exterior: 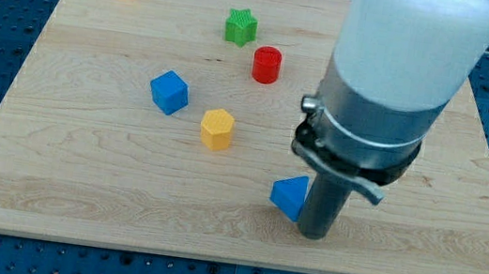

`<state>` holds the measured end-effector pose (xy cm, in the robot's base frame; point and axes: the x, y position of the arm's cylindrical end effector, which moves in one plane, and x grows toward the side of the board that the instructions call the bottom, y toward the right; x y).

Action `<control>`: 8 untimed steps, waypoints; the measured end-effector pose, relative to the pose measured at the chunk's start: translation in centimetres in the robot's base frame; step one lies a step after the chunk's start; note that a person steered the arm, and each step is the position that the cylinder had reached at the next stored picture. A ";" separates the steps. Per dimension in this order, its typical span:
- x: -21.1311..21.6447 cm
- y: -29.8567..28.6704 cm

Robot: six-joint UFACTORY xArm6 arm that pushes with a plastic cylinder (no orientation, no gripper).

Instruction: Slide the blue triangle towards the top center

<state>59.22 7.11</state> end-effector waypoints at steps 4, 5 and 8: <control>-0.1 -3.9; -1.8 -3.2; -2.9 0.4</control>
<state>56.27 7.47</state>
